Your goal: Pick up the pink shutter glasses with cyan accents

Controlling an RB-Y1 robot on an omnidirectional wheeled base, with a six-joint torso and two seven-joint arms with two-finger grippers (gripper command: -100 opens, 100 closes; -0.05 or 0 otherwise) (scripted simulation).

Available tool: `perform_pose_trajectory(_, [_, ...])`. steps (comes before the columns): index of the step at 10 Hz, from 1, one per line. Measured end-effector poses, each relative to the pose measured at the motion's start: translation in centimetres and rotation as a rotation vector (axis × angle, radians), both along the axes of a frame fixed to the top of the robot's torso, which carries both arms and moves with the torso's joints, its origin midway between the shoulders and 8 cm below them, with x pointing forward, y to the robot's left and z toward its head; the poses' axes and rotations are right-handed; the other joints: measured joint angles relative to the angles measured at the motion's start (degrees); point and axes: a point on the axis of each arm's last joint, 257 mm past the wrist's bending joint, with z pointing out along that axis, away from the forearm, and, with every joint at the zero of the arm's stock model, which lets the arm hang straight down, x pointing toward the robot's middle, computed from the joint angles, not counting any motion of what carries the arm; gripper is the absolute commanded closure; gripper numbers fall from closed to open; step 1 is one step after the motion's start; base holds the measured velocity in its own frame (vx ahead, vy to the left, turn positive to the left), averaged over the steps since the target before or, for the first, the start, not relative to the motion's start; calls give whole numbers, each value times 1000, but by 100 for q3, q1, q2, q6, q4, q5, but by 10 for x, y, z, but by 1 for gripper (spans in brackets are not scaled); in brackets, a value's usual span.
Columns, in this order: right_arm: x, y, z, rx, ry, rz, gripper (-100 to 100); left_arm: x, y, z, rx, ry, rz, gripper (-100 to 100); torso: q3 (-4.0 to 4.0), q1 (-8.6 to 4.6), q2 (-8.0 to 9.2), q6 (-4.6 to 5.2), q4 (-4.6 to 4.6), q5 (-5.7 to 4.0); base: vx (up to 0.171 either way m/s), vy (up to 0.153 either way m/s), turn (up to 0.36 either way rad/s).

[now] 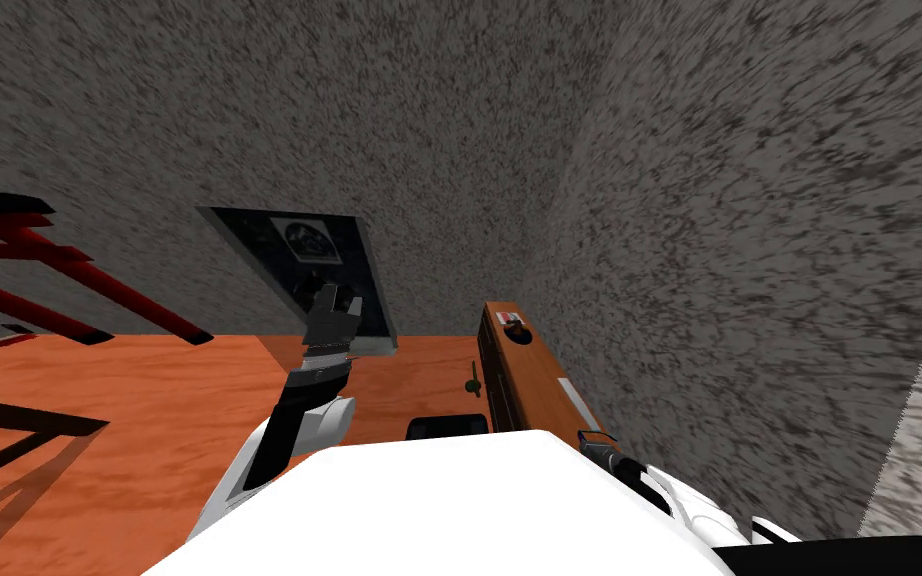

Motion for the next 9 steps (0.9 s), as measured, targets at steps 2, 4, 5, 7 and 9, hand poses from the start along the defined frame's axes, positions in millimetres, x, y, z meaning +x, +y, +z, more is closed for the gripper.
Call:
perform_pose_trajectory(2, [1, 0, 3, -2, 5, 52, 100, 0, 0, 0, 0, 0, 0, 0, -12, 9, -24, -14, -1, 1, 141, 35, -251])
perform_pose_trajectory(4, [5, 2, 8, -1, 2, 109, 100, 0, 0, 0, 0, 0, 0, 0, -18, 10, -35, -14, -2, 2, 147, 32, -282])
perform_pose_trajectory(5, [7, 2, 10, 0, 1, 139, 100, 0, 0, 0, 0, 0, 0, 0, -17, 7, -33, -12, -2, 3, 134, 36, -318])
perform_pose_trajectory(7, [9, 4, 15, -1, 1, 195, 100, 0, 0, 0, 0, 0, 0, 0, -14, 14, -28, -11, -1, 3, 134, 60, -286])
perform_pose_trajectory(9, [11, 4, 17, -1, 1, 228, 0, 0, 0, 0, 0, 0, 0, 0, -4, 7, -10, -20, 5, 3, 33, 20, -24])
